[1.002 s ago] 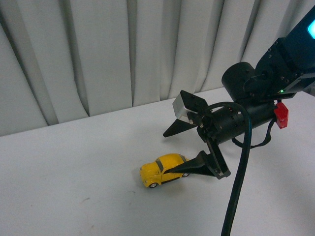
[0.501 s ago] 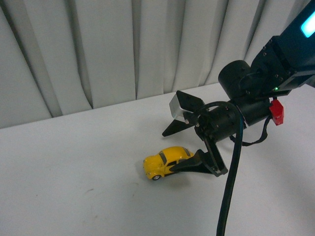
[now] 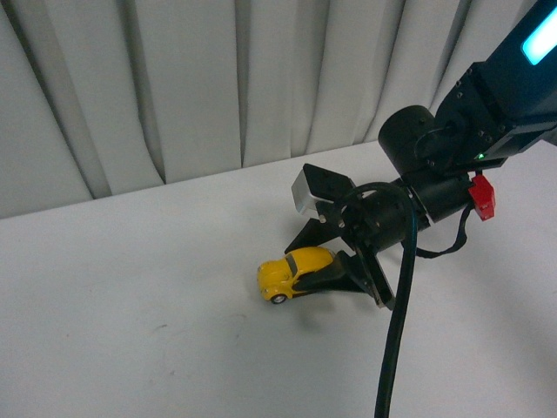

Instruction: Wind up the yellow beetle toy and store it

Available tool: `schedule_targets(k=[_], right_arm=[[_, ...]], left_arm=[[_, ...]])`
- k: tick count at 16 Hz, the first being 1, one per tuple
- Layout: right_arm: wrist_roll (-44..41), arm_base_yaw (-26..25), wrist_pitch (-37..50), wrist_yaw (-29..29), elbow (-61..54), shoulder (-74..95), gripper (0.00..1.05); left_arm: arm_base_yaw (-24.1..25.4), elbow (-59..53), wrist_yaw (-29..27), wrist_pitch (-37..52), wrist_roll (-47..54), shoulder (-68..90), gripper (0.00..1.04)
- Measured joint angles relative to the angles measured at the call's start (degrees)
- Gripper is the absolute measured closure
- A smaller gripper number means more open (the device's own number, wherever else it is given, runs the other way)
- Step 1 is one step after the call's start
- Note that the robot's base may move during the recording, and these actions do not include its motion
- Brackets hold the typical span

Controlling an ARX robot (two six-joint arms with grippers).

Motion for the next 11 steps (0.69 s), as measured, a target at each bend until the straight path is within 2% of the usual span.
schedule_targets(k=[1, 2, 11], right_arm=[[-0.07, -0.07, -0.02, 0.0, 0.0, 0.0, 0.61], [-0.28, -0.17, -0.24, -0.02, 0.07, 0.0, 0.63], [-8.92, -0.74, -7.74, 1.18, 4.39, 2.19, 0.64]], left_arm=[[0.0, 0.0, 0.0, -0.02, 0.0, 0.0, 0.07], [0.0, 0.02, 0.0, -0.02, 0.0, 0.0, 0.07], [0.0, 0.0, 0.0, -0.02, 0.0, 0.0, 0.07]])
